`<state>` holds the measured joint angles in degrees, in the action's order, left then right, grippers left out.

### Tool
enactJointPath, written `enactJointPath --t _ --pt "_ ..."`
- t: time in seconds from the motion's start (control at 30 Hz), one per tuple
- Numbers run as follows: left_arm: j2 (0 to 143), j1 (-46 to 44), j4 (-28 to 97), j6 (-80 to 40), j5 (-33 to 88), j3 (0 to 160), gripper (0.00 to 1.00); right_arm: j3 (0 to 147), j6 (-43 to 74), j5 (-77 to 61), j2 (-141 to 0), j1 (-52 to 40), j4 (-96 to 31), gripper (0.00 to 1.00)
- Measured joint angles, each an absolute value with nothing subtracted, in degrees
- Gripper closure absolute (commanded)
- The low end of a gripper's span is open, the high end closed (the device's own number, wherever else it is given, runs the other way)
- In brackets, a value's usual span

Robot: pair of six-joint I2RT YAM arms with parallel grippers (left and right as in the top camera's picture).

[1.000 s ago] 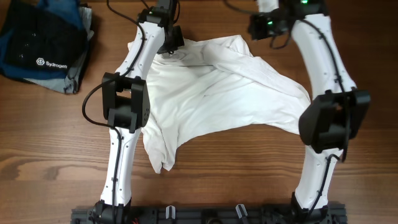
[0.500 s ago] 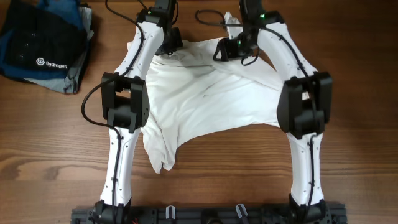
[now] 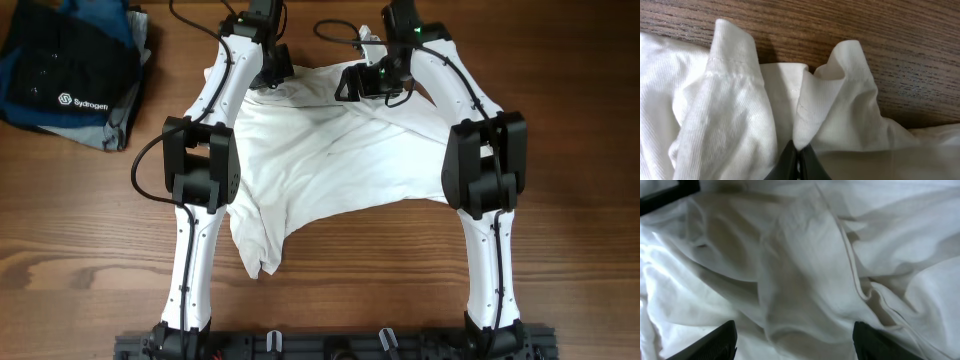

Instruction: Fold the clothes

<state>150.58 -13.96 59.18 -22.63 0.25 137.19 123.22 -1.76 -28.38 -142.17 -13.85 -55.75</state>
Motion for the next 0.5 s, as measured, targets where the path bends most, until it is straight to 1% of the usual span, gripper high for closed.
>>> enactJointPath --t 0.3,0.5 --pt "150.58 -13.96 59.18 -22.63 0.25 137.19 0.96 133.05 -2.79 -28.42 -142.17 -13.85 -59.79 0.25" --pt "150.58 -13.96 59.18 -22.63 0.25 137.19 0.96 133.08 -3.11 -28.27 -142.19 -13.85 -60.51 0.26"
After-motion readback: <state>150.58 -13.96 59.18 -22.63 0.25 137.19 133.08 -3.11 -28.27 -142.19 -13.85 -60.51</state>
